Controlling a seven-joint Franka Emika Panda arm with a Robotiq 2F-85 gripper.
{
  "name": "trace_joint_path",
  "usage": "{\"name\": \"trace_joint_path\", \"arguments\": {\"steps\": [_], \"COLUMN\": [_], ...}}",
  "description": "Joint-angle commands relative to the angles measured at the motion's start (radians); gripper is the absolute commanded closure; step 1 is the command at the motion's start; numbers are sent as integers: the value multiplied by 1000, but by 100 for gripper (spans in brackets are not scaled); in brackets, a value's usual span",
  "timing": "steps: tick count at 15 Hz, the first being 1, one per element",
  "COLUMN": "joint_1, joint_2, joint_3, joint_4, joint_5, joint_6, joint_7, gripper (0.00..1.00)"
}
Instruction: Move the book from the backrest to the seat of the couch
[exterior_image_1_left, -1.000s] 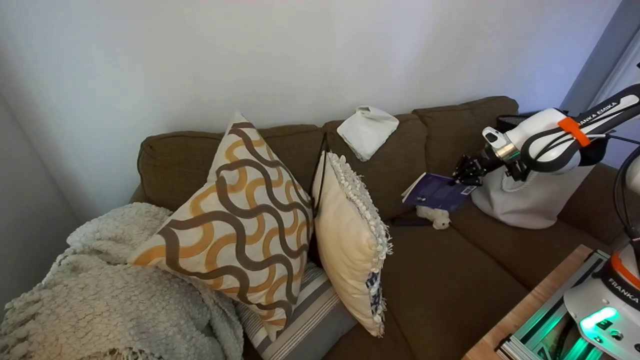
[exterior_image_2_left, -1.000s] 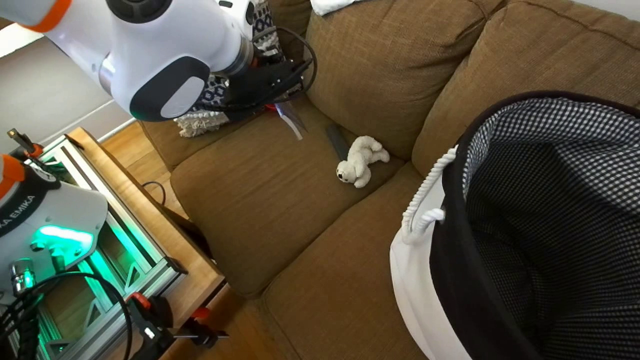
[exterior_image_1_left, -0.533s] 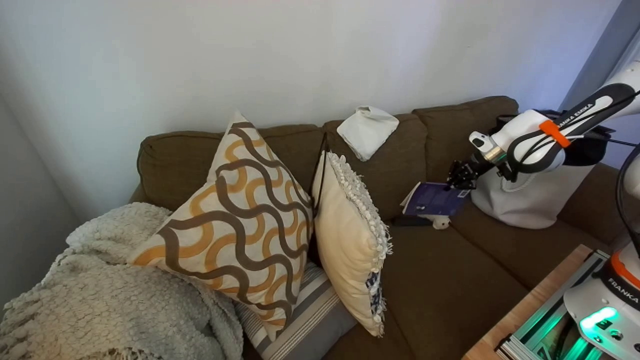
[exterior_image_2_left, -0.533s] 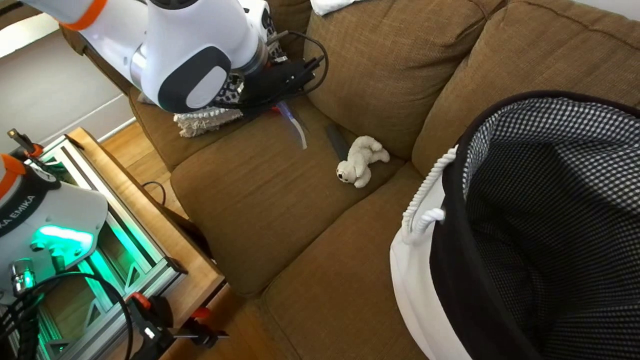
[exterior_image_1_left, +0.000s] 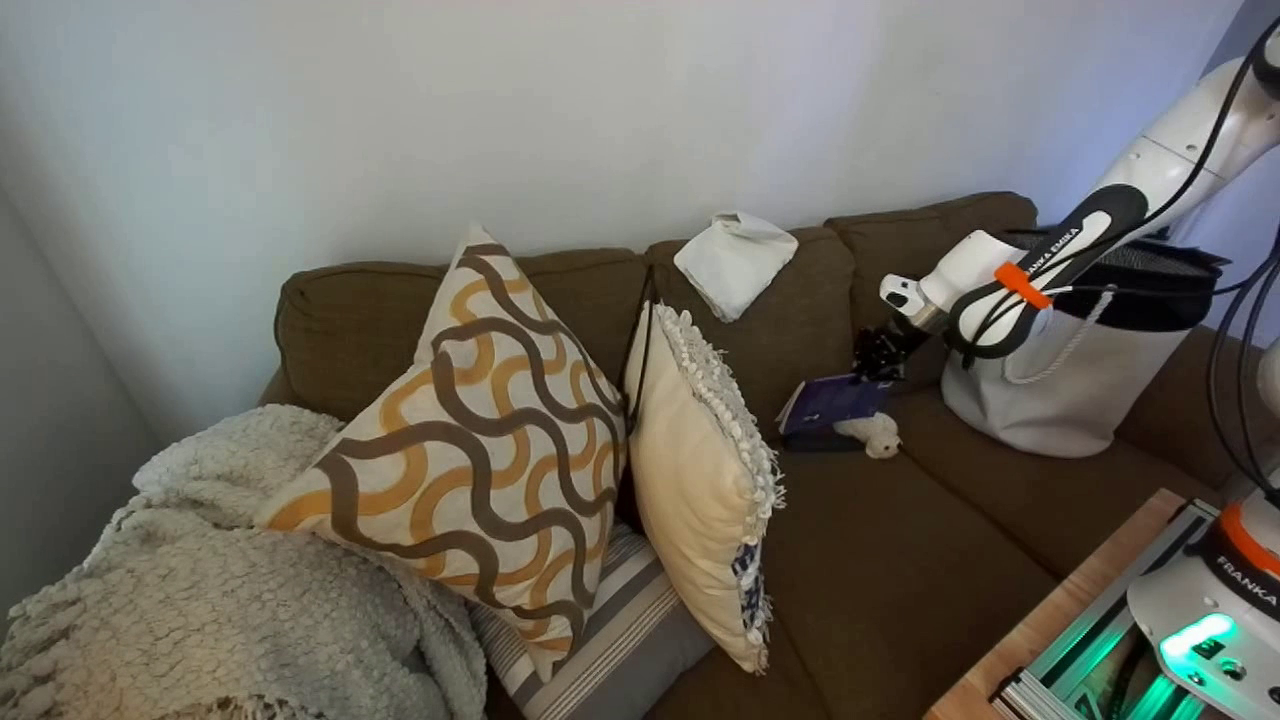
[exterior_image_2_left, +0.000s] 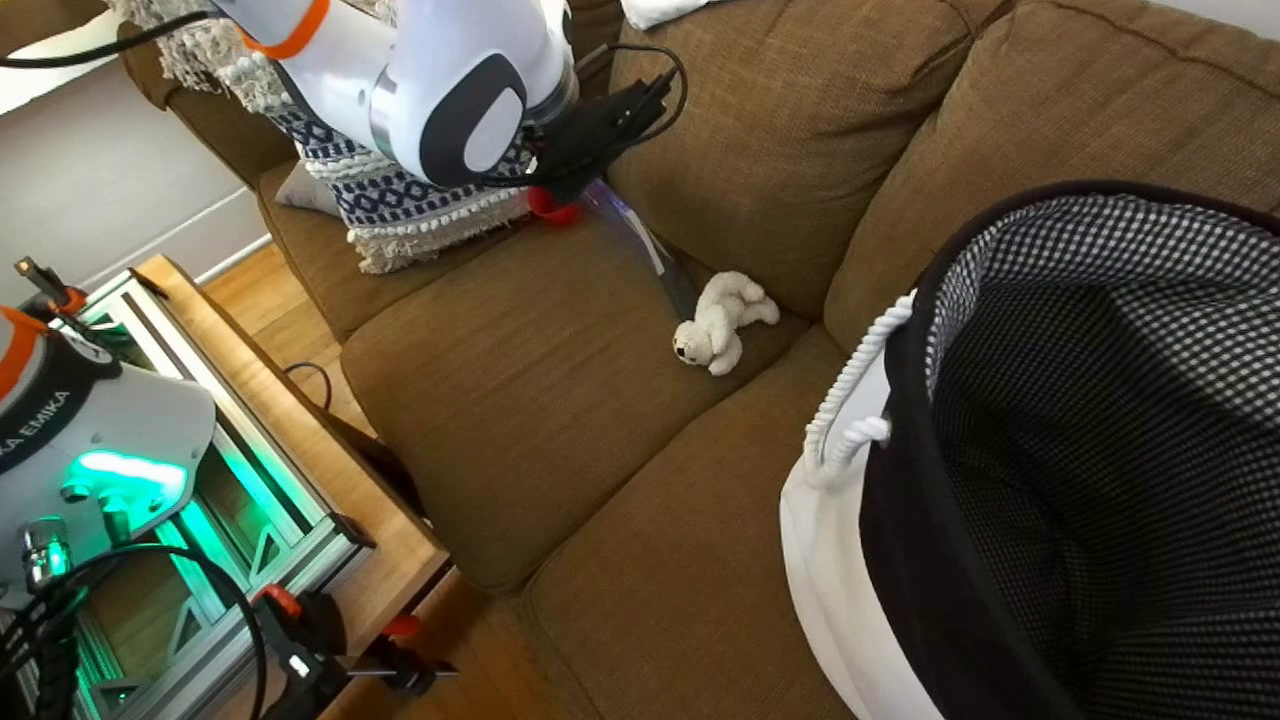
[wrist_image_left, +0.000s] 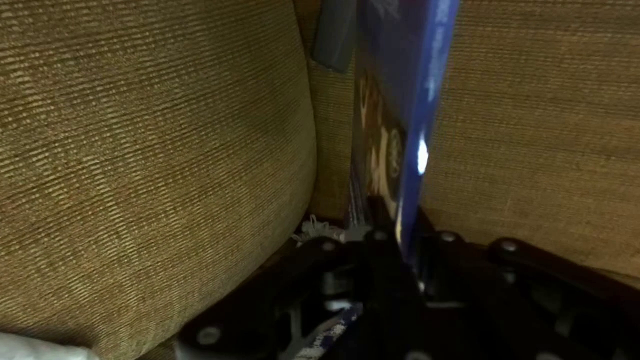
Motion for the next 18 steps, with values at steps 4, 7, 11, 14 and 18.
{"name": "trace_joint_path", "arguments": {"steps": [4, 7, 11, 14, 18], "joint_1": [61, 301, 537, 649, 761], "joint_2": [13, 27, 147, 223, 339], "joint_3": [-24, -230, -400, -446, -519], "joint_4": [17, 83, 172, 208, 261], "joint_5": [3, 79, 157, 182, 211], "joint_6": [2, 78, 199, 219, 248], "joint_7": [1, 54, 108, 171, 247], "gripper": [97, 97, 97, 97, 97]}}
